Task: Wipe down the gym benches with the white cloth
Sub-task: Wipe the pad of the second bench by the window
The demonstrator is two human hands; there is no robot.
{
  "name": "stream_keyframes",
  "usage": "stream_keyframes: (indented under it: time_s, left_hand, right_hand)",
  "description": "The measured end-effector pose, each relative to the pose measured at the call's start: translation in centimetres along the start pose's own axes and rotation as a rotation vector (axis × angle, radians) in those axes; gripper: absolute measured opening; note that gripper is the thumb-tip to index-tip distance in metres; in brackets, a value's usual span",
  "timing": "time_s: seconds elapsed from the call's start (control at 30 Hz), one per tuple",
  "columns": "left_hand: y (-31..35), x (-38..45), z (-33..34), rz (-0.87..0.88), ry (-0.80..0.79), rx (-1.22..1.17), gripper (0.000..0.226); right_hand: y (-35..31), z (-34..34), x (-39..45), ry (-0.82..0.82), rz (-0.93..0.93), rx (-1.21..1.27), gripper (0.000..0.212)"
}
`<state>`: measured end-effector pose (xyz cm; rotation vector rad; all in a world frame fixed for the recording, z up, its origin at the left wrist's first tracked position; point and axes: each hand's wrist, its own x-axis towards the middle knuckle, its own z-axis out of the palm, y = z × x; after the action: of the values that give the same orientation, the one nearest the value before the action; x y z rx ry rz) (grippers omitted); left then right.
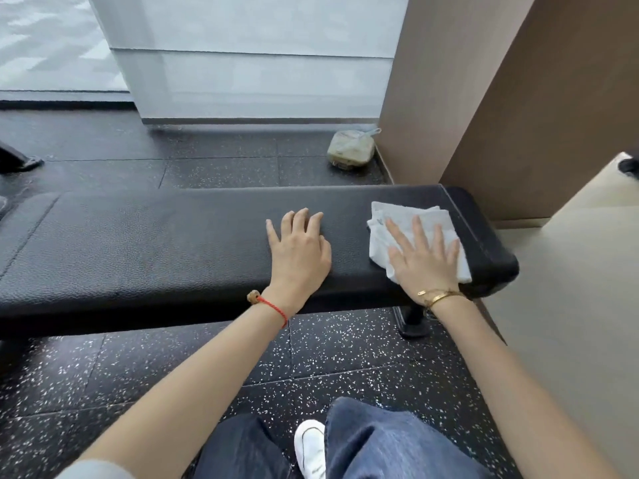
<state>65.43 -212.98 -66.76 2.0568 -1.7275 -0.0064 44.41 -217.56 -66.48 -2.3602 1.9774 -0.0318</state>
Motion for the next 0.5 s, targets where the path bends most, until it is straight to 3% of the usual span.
stream_keyframes:
  time_s: [0.13,0.33,0.5]
  left_hand:
    - [-0.1,-0.3,0.9,0.028,-0.009,0.042,0.048]
    - [0.2,-0.4,0.8,0.021,-0.004,0.081,0.048]
    - [0.5,-0.4,0.9,0.011,-0.004,0.102,0.048]
  right_hand:
    - [4.0,0.2,-2.9,-0.003,0.041,0.048,0.050]
    - [7.6,-1.8,5.0,-0.101,0.295,0.045,0.053]
    - [4.3,-1.6,6.0,-0.118,0.199,0.041,0.054]
